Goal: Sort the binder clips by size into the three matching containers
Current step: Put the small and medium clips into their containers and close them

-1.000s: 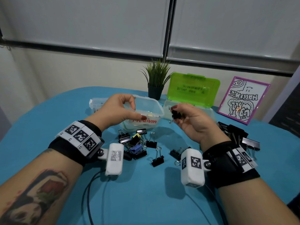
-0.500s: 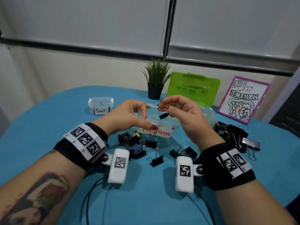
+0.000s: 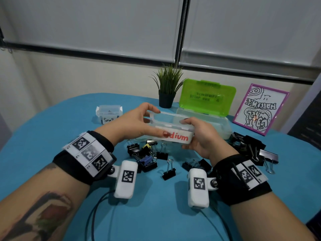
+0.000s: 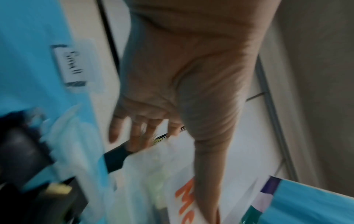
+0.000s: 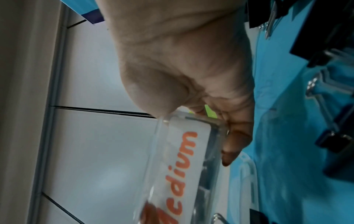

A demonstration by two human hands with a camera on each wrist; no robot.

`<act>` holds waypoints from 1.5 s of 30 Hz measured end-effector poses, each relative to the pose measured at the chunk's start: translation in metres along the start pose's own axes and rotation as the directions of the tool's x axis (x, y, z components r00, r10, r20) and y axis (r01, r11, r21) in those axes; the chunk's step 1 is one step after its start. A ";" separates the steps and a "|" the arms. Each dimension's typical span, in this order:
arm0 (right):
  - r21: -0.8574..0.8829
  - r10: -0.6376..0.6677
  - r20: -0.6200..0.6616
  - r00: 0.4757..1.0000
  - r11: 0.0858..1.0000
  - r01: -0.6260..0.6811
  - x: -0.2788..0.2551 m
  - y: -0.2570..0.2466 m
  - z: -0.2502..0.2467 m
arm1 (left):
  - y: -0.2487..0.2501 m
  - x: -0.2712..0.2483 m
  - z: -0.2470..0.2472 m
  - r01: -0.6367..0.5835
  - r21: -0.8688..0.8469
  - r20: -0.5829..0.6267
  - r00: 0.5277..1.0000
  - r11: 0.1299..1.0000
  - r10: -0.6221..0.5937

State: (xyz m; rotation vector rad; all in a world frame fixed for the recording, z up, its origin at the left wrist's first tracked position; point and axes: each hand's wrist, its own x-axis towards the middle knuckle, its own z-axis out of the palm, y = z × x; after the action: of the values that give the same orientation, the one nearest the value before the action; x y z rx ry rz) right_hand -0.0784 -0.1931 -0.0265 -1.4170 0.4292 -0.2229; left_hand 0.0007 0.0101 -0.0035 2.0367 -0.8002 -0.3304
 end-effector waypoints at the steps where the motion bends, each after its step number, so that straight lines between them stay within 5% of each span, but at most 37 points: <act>1: 0.005 0.006 -0.026 1.000 1.000 -0.006 0.001 0.000 -0.001 | 0.001 -0.002 -0.002 0.039 0.152 0.029 0.999 0.988 -0.044; 7: 0.044 -0.018 -0.187 0.982 0.999 0.026 0.010 -0.003 -0.008 | 0.000 -0.008 -0.012 0.222 0.614 0.122 0.921 0.758 -0.369; 12: 0.029 -0.045 -0.209 0.977 0.998 0.052 0.013 -0.001 -0.008 | -0.002 -0.010 -0.014 0.249 0.679 0.169 0.863 0.691 -0.477; 18: -0.032 -0.060 -0.185 0.981 0.998 0.055 0.012 0.003 -0.004 | -0.015 -0.003 -0.010 0.307 0.485 0.199 0.873 0.819 -0.445; 31: -0.103 -0.105 -0.200 0.974 0.991 0.086 0.014 0.003 -0.006 | -0.028 0.009 -0.009 0.291 0.168 0.159 0.935 0.942 -0.317; 39: -0.198 -0.184 -0.222 0.958 0.970 0.140 0.015 0.005 -0.007 | -0.017 0.002 -0.030 0.183 -0.181 0.085 0.982 0.966 -0.170; 45: -0.258 -0.241 -0.186 0.953 0.947 0.189 0.012 0.004 -0.005 | 0.001 -0.003 -0.028 -0.108 -0.372 -0.130 0.989 0.922 0.064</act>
State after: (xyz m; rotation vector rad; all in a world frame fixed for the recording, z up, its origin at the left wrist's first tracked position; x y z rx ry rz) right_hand -0.0695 -0.2017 -0.0330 -1.6855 0.4898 -0.5215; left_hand 0.0122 0.0304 0.0131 1.6377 -0.6921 -0.2888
